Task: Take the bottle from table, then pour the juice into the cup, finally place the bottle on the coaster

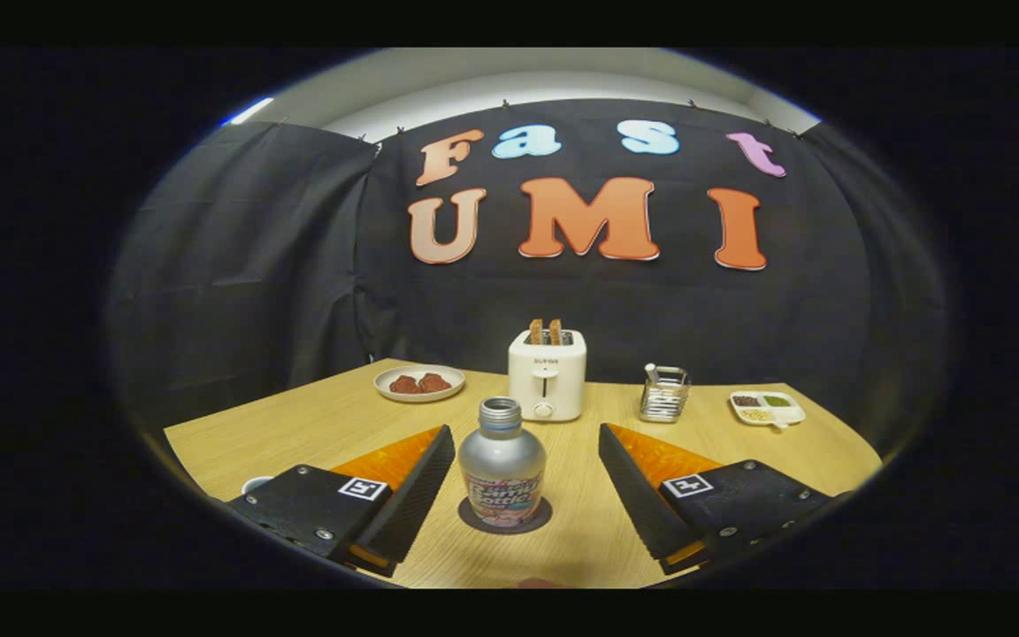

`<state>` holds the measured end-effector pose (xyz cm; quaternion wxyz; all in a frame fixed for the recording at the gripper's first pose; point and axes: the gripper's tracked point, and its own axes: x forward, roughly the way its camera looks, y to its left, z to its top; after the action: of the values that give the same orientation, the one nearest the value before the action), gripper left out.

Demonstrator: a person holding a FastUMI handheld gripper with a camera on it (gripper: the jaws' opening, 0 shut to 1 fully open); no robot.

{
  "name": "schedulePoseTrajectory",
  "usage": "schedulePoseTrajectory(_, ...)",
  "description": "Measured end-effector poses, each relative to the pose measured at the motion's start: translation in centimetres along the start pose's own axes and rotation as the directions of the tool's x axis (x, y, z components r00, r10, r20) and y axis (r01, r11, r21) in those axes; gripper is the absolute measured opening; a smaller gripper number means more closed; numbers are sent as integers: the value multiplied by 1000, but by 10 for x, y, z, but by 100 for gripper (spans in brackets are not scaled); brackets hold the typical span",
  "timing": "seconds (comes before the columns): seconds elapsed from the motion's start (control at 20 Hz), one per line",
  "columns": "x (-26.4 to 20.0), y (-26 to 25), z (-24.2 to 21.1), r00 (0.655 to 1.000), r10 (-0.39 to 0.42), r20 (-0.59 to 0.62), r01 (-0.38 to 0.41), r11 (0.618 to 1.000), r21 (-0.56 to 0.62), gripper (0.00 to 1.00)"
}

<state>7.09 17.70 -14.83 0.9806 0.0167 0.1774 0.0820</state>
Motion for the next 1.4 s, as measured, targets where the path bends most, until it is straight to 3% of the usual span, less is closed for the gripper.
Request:
schedulePoseTrajectory(0.45,-64,-39,81,974,-104,200,110,994,-18,97)
schedulePoseTrajectory(0.65,-84,-48,89,962,-122,243,125,992,1,97)
schedulePoseTrajectory(0.95,-108,-80,88,933,-211,291,204,977,54,97)
schedulePoseTrajectory(1.4,-142,-87,112,890,-227,396,205,974,98,97)
